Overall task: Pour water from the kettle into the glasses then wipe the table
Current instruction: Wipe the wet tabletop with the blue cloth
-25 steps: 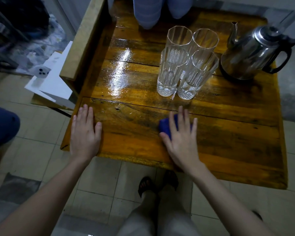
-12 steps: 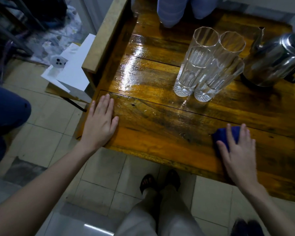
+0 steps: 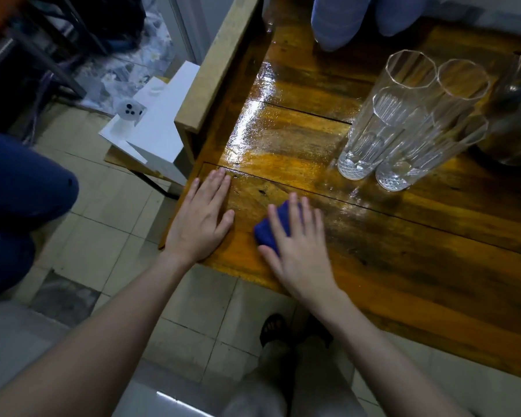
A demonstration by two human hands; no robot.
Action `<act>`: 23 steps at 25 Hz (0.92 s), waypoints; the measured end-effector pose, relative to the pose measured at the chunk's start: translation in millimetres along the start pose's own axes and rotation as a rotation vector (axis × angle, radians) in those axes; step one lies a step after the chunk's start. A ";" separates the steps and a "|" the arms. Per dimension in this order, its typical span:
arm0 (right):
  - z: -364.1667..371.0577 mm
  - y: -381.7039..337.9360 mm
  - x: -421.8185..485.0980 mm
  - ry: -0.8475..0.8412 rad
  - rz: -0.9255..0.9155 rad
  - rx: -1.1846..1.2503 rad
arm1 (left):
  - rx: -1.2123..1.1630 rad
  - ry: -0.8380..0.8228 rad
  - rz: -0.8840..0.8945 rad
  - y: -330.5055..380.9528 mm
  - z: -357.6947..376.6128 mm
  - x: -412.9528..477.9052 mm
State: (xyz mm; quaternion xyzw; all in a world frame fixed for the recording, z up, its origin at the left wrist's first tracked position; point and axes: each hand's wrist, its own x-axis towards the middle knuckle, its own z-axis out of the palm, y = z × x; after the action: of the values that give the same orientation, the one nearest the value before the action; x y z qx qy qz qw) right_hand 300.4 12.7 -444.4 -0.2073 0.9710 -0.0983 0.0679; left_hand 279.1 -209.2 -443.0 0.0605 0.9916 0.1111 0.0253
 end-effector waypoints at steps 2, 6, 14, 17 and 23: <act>10.1 -27.5 3.0 -0.036 -0.135 -0.037 | 0.004 0.000 0.010 -0.2 0.0 -0.6; 8.1 -2.2 -20.3 -0.024 -0.175 -0.070 | -0.027 0.003 -0.003 -0.9 0.2 0.4; -34.3 131.6 -87.7 -0.117 0.124 -0.044 | -0.044 0.002 -0.015 -1.8 2.6 0.4; -31.3 100.7 -63.0 -0.112 0.223 0.061 | -0.051 0.008 -0.016 -2.9 2.8 0.6; -10.8 -8.2 44.5 -0.056 0.033 -0.007 | -0.037 0.014 0.000 -5.2 3.4 0.4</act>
State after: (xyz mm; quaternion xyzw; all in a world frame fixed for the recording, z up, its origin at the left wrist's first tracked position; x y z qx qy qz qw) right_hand 261.6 -11.4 -436.2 -0.1943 0.9723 -0.0877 0.0960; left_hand 278.3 -213.4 -447.5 0.0593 0.9895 0.1300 0.0196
